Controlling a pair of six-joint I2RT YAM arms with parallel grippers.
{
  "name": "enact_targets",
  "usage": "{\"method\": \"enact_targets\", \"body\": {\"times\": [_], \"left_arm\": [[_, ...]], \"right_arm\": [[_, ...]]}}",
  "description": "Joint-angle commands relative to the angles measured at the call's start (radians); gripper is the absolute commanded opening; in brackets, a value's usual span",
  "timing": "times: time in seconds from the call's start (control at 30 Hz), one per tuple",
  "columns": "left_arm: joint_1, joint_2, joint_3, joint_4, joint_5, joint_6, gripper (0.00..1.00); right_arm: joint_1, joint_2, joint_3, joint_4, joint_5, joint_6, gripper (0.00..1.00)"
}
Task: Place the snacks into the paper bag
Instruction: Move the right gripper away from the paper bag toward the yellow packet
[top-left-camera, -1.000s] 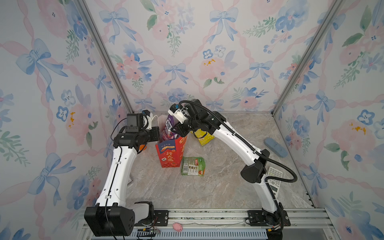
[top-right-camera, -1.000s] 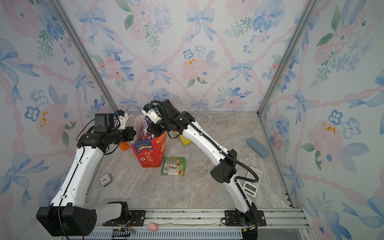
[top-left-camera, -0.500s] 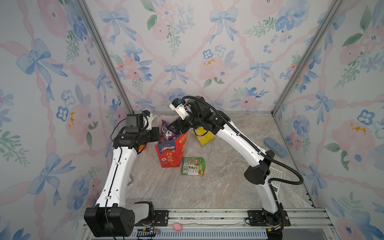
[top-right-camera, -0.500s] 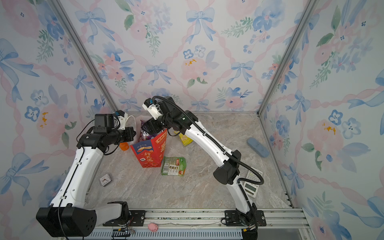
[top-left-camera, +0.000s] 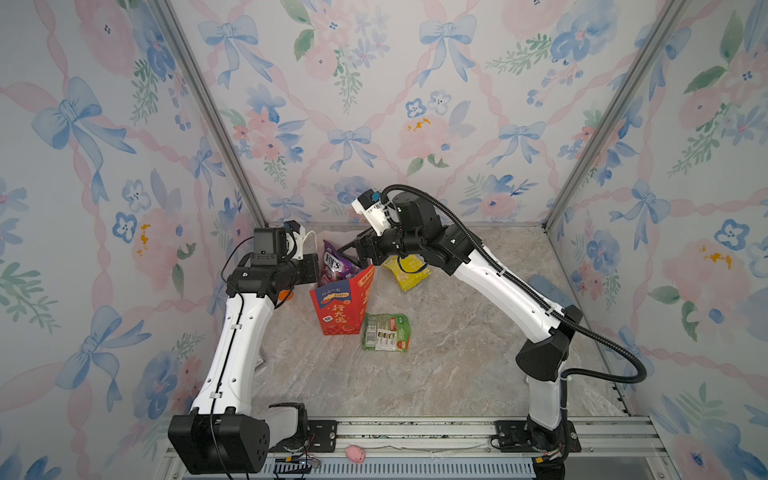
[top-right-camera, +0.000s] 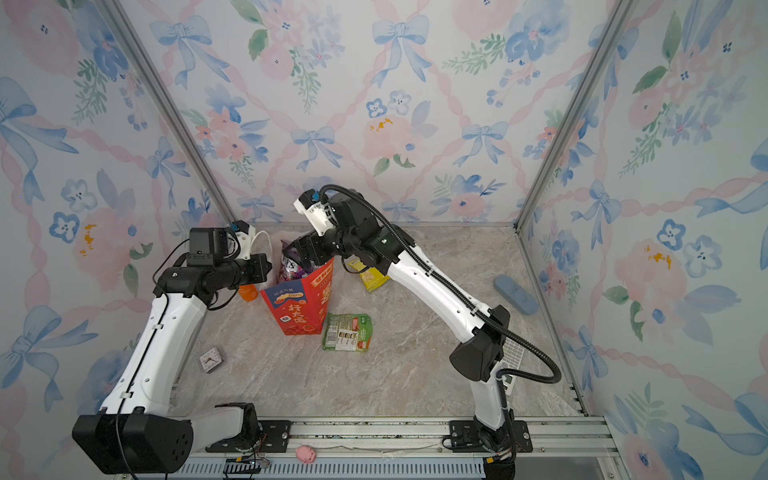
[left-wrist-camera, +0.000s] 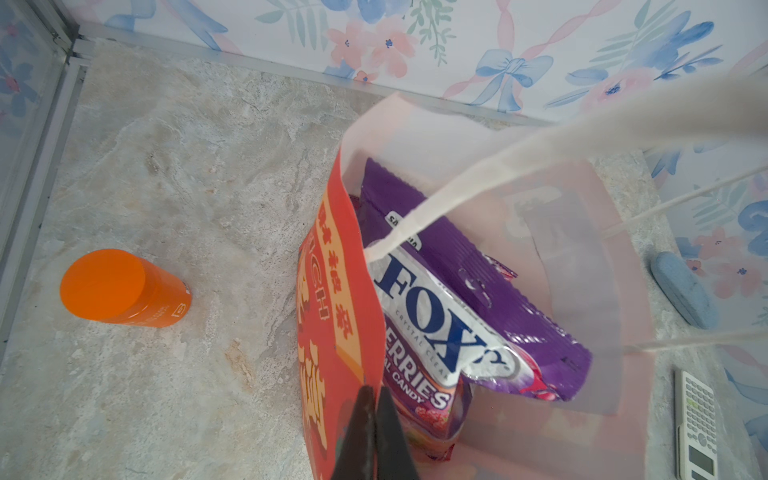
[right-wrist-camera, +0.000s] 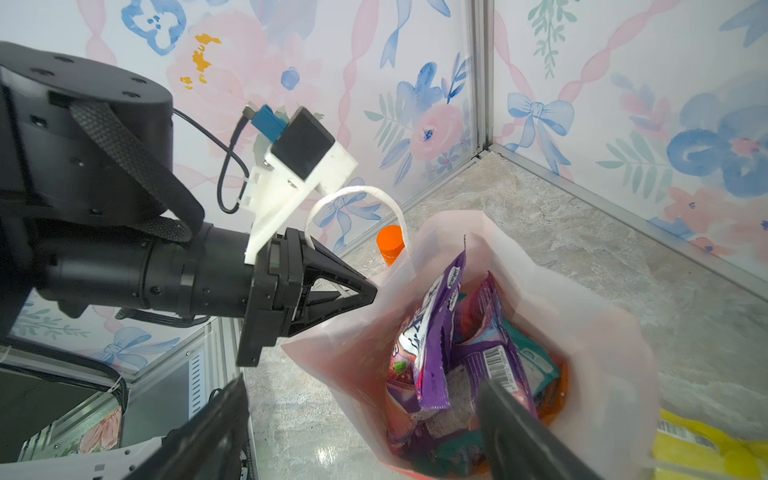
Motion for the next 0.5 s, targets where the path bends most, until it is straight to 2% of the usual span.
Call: {"method": "enact_targets", "body": {"times": [0.0, 0.23, 0.33, 0.47], "left_arm": [[0.003, -0.021, -0.009, 0.012, 0.014, 0.008, 0.0], [0.003, -0.022, -0.007, 0.012, 0.016, 0.006, 0.0], [0.003, -0.023, -0.007, 0.013, 0.019, 0.005, 0.0], [0.003, -0.027, -0.006, 0.013, 0.019, 0.003, 0.0]], "right_arm": [[-0.017, -0.098, -0.101, 0.095, -0.036, 0.049, 0.89], [-0.035, -0.289, -0.382, 0.171, 0.058, 0.04, 0.92], [-0.051, -0.392, -0.542, 0.206, 0.165, 0.042, 0.92], [-0.072, -0.493, -0.723, 0.22, 0.381, 0.031, 0.95]]}}
